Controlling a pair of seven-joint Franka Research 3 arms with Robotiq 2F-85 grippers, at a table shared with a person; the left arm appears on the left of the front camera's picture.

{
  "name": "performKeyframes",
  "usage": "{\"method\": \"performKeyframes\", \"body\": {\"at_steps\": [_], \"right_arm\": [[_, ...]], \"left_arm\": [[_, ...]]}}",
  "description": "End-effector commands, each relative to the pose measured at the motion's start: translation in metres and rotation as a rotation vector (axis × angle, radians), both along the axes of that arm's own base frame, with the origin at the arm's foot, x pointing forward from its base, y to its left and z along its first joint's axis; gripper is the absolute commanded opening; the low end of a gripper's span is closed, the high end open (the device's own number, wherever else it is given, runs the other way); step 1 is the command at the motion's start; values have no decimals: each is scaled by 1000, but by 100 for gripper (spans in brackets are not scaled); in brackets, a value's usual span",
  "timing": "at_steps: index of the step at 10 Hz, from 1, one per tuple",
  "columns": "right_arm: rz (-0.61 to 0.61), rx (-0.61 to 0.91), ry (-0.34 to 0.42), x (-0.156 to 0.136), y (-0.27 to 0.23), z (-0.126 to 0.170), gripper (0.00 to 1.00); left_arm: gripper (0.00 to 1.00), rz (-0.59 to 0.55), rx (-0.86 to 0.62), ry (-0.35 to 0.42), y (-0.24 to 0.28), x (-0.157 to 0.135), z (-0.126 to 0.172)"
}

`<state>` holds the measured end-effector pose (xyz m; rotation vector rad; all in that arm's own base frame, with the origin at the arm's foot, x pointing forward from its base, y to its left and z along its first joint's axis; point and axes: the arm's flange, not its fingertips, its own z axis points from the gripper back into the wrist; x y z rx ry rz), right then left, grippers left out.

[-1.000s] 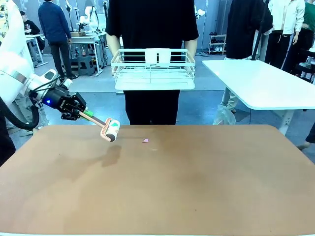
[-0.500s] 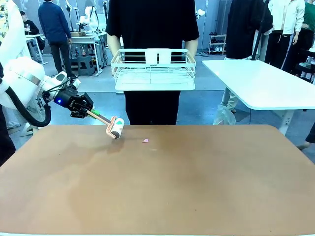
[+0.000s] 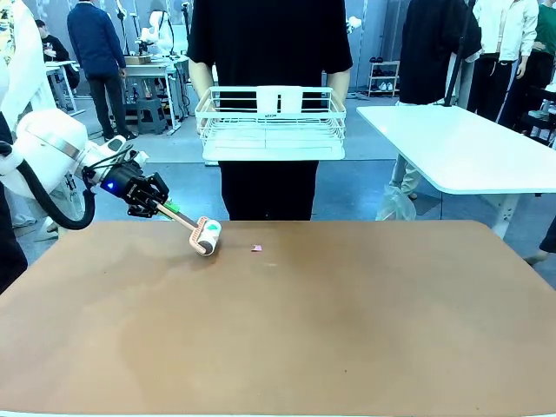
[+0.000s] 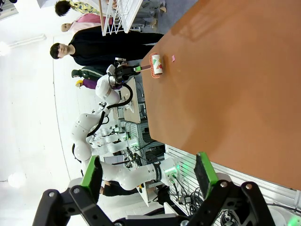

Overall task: Clean the table.
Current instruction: Clean the table with the Lint Roller when the human lifts the Dish drying rack.

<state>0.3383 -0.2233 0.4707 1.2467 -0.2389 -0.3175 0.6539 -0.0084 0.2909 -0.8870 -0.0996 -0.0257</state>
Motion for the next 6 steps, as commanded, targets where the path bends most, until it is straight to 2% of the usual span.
{"method": "performKeyframes", "body": {"at_steps": [1,6], "right_arm": [[2,9,-14,-1,0,2,100],[2,9,-14,-1,0,2,100]], "left_arm": [[22,3,17,41,-13,10,-5],[22,-5,61,78,-65,6,-22]]}}
